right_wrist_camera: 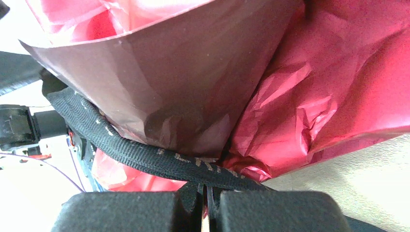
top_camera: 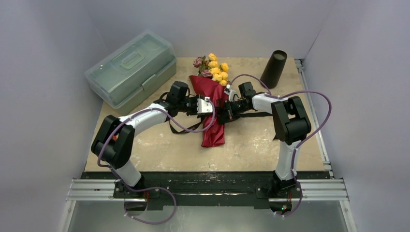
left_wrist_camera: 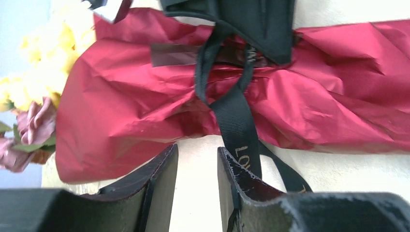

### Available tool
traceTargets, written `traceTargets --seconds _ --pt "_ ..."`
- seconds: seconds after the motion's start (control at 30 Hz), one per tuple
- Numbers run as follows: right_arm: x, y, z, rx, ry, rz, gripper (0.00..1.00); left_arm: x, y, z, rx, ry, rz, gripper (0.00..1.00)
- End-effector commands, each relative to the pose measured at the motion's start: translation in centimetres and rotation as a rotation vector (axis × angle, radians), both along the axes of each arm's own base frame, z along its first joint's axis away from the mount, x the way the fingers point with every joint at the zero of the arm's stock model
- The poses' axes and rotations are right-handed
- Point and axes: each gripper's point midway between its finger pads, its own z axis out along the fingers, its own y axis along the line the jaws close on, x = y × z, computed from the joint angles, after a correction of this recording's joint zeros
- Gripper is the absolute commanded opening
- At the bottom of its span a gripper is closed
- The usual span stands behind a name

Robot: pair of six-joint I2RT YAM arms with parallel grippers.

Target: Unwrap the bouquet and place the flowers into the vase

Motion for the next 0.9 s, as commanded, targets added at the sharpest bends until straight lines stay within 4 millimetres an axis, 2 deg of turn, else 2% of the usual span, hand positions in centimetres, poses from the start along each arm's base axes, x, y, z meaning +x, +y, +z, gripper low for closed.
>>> traceTargets --seconds 0.0,0.17,0.23,0.33,0.43,0.6,0.87 --pt "0.2 0.0 0.9 -0.005 -0.035 0.009 0.0 -1.4 -1.5 1.9 0.032 -0.095 -0.169 0.35" --pt "0.2 -0.1 1.0 -0.007 -0.038 0.01 0.0 -2.6 -2.5 2.6 0.019 -0.094 -0.197 0.49" --pt "0.1 -0.1 0.9 -0.007 -0.035 0.01 0.0 -3.0 -3.0 3.2 -0.005 -0.077 -0.196 0.49" --pt "0.2 0.0 1.0 -0.006 -0.04 0.011 0.0 -2.5 -3.5 4.6 -0.067 -0.01 -0.127 0.44" --pt "0.2 0.0 1.0 -0.007 -0.038 0.01 0.0 -2.2 -3.9 5.2 -0.098 0.084 -0.078 0.44" --pt "0.3 0.0 1.1 -0.001 -0.039 0.009 0.0 -2.2 -4.3 5.1 -0.162 0.185 0.051 0.42" --pt "0.3 0.1 1.1 0.004 -0.035 0.007 0.0 -1.7 -3.7 2.8 -0.119 0.191 0.181 0.37"
